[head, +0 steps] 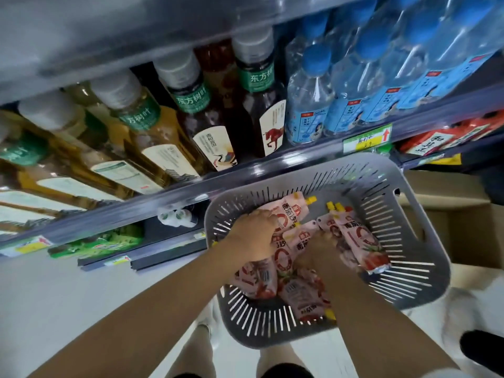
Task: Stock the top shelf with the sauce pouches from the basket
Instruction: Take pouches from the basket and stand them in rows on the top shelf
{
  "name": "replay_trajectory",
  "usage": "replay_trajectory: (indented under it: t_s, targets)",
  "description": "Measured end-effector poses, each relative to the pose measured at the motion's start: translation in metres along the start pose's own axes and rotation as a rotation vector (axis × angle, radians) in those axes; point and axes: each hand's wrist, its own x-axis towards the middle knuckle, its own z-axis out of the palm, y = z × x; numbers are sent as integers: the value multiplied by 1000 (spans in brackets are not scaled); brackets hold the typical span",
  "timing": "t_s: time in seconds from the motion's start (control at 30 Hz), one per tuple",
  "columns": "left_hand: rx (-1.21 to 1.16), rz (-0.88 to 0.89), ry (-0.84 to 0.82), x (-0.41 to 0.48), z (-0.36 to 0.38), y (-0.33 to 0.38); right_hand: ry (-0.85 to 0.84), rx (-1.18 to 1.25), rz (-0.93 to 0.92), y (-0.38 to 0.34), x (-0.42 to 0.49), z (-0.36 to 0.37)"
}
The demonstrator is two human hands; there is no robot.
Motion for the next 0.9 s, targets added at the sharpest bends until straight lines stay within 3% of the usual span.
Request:
replay_trajectory:
  t_s: [0.23, 0.43, 0.63, 0.9]
  targets:
    - [37, -96, 61, 9, 13, -3, -63, -155, 4, -5, -1, -1]
    - [97, -159, 116, 21, 18, 1, 7, 228, 43, 2, 14, -10]
    - [118, -193, 90, 30, 28, 6, 25, 318, 45, 13, 10, -14]
    - [35, -233, 106, 43, 37, 15, -67, 305, -138, 25, 0, -28]
